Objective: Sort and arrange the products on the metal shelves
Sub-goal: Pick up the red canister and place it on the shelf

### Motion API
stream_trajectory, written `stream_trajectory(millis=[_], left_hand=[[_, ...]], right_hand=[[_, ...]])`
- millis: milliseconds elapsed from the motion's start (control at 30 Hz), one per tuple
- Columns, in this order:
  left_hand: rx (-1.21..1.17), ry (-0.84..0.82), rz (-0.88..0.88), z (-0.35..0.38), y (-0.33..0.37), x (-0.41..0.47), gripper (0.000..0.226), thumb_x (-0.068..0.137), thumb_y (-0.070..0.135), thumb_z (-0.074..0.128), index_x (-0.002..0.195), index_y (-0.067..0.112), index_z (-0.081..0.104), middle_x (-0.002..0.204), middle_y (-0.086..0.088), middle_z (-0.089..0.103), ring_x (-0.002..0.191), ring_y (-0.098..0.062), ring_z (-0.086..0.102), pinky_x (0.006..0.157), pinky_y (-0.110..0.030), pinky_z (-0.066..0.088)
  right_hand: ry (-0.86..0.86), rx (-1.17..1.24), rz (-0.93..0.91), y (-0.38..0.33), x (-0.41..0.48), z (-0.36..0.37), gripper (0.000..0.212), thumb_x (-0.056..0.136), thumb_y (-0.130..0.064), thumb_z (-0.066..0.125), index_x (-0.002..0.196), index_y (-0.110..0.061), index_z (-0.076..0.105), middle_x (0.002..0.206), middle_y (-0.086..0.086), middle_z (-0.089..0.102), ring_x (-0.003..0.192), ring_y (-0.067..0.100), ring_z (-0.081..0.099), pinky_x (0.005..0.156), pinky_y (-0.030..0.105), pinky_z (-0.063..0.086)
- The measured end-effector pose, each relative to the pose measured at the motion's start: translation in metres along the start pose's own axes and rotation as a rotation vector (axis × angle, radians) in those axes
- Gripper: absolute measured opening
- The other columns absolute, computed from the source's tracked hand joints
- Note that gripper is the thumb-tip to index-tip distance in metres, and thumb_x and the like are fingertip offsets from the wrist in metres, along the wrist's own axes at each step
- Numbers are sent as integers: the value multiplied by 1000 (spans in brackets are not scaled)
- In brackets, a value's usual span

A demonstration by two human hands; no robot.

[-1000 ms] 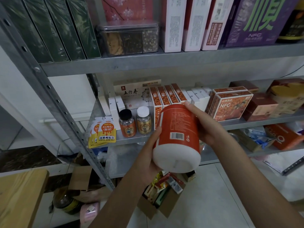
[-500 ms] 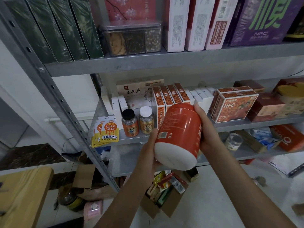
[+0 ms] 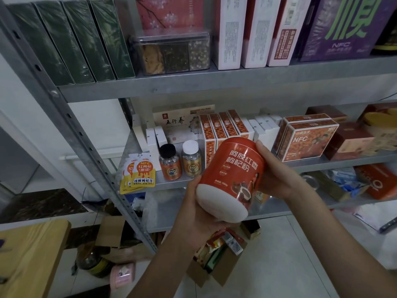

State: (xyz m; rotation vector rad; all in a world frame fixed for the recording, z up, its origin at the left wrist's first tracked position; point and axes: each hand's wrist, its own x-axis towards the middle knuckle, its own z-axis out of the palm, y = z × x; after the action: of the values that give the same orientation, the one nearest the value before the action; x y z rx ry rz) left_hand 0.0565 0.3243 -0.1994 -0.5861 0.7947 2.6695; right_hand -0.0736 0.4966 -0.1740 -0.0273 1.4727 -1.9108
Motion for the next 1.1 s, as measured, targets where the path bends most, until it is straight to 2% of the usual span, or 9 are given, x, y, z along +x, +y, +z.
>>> stream_trajectory(millis=[133, 367, 533, 667, 767, 833, 900, 1033, 1100], left_hand=[[-147, -107, -114, 5, -3, -1, 79, 73, 53, 71, 136, 14, 47, 133, -30, 54, 119, -51, 54, 87, -67, 49], [-140, -2, -111, 24, -1, -2, 67, 71, 54, 68, 124, 14, 59, 124, -28, 59, 108, -52, 59, 74, -65, 54], [-145, 20, -49, 21, -2, 4, 74, 73, 57, 65, 133, 16, 49, 132, -28, 53, 118, -51, 53, 90, -72, 44], [-147, 24, -49, 10, -4, 14, 69, 86, 66, 47, 129, 13, 57, 125, -26, 62, 114, -50, 58, 98, -70, 39], [-189, 37, -64, 1, -5, 22, 66, 90, 63, 46, 131, 13, 56, 125, -26, 62, 116, -48, 57, 98, -61, 43], [-191, 37, -51, -5, -5, 26, 67, 90, 64, 47, 133, 14, 54, 128, -25, 61, 118, -47, 56, 101, -59, 42], [-155, 54, 9, -11, -6, 31, 63, 89, 63, 48, 130, 17, 55, 125, -22, 64, 115, -45, 60, 98, -58, 45], [-54, 62, 127, -19, -4, 39, 54, 89, 61, 50, 119, 17, 62, 111, -18, 71, 97, -37, 70, 78, -54, 57], [3, 63, 158, -20, -2, 43, 54, 89, 60, 51, 121, 17, 62, 114, -18, 70, 101, -36, 69, 82, -53, 57]], right_hand=[[13, -77, 62, -1, 9, -8, 98, 56, -72, 78, 134, -20, 49, 118, 15, 70, 107, 34, 68, 95, 54, 50], [158, -128, 140, -4, 23, -1, 91, 58, -76, 71, 126, -17, 58, 112, 14, 72, 104, 34, 69, 96, 53, 50], [61, -175, -93, -3, 17, 1, 79, 71, -76, 63, 126, -18, 55, 113, 15, 70, 102, 33, 69, 92, 49, 53], [-73, -329, -380, -7, 5, 5, 84, 56, -61, 80, 130, -29, 56, 127, 7, 57, 107, 30, 64, 80, 31, 56], [-174, -459, -407, -17, -2, 10, 88, 44, -63, 86, 125, -44, 54, 134, -8, 44, 115, 24, 55, 78, 30, 57], [-227, -595, -408, -25, -7, 12, 79, 53, -53, 85, 123, -50, 48, 134, -15, 40, 118, 19, 51, 76, 27, 58], [-268, -732, -411, -33, -12, 11, 77, 63, -42, 83, 126, -48, 40, 135, -17, 38, 120, 15, 49, 78, 27, 58], [-289, -847, -376, -36, -22, 12, 76, 64, -44, 79, 122, -42, 29, 128, -21, 36, 114, 11, 50, 76, 23, 58], [-237, -907, -401, -32, -24, 16, 76, 60, -48, 75, 116, -43, 26, 121, -26, 33, 107, 6, 50, 69, 15, 56]])
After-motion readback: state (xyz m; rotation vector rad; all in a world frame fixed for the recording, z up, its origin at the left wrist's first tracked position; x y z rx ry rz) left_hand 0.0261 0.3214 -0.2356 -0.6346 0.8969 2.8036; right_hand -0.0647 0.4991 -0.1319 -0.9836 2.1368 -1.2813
